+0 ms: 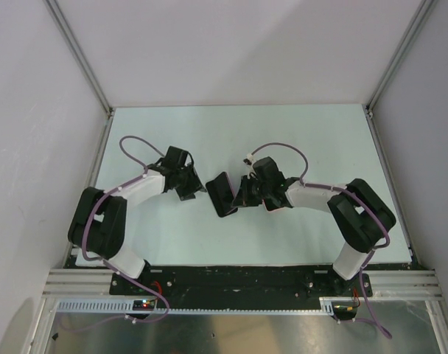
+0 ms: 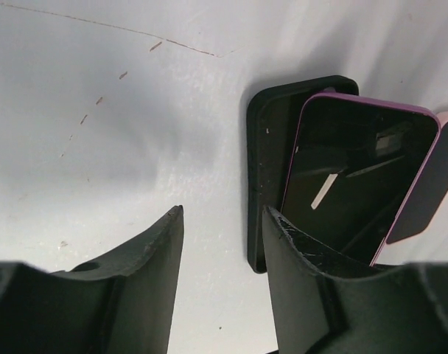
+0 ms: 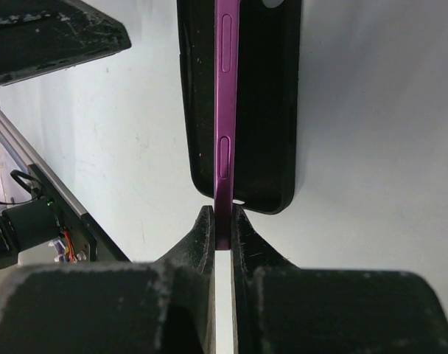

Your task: Put the phone into the phone case

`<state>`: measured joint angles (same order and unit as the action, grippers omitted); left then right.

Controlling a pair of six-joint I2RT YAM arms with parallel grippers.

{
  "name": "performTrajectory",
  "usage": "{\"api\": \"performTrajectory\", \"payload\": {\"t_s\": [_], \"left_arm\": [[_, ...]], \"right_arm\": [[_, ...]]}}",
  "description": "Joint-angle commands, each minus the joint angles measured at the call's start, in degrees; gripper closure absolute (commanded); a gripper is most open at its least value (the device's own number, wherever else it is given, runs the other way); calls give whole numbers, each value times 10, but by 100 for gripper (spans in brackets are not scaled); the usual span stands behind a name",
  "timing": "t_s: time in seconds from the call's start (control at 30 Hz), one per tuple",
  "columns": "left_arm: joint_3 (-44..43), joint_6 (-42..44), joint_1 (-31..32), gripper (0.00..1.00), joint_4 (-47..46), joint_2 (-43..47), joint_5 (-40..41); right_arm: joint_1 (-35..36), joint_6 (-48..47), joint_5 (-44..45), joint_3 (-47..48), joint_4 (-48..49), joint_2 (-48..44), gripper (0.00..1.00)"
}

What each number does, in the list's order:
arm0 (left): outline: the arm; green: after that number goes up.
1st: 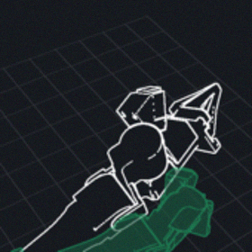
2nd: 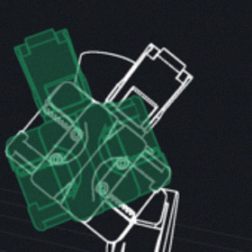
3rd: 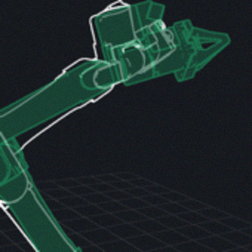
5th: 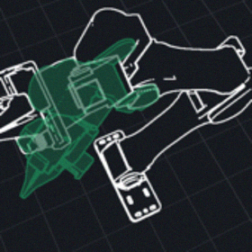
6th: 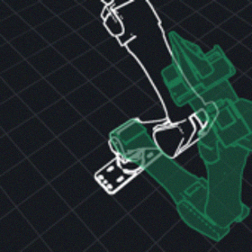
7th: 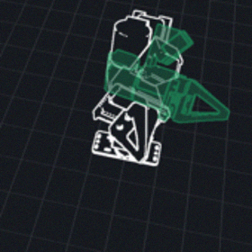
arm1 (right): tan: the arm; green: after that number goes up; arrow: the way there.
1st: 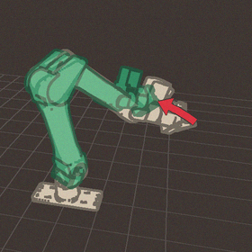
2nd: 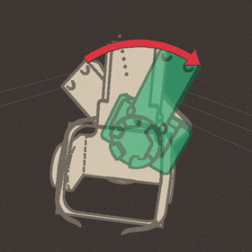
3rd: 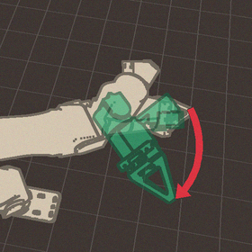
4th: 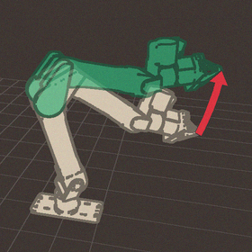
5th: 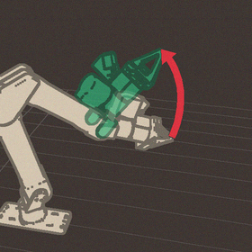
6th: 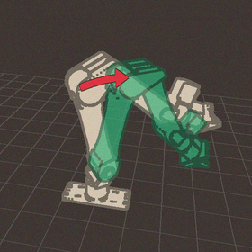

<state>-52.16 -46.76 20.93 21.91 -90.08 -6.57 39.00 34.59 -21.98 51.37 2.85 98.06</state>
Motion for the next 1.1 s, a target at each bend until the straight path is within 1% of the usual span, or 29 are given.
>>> {"api": "performTrajectory", "payload": {"t_s": [0.0,0.17,0.37,0.67,1.07], "left_arm": [[7,-8,1,53,-26,-13,6],[4,-4,7,65,-29,-30,7],[-8,1,17,73,-31,-60,3],[-35,5,27,76,-35,-95,-18],[-60,12,28,76,-34,-110,-31]], "right_arm": [[10,-12,-21,7,32,7,100],[18,-6,-38,7,29,14,100],[21,7,-56,7,30,26,100],[18,28,-81,7,33,54,100],[0,46,-106,-6,18,52,100]]}}
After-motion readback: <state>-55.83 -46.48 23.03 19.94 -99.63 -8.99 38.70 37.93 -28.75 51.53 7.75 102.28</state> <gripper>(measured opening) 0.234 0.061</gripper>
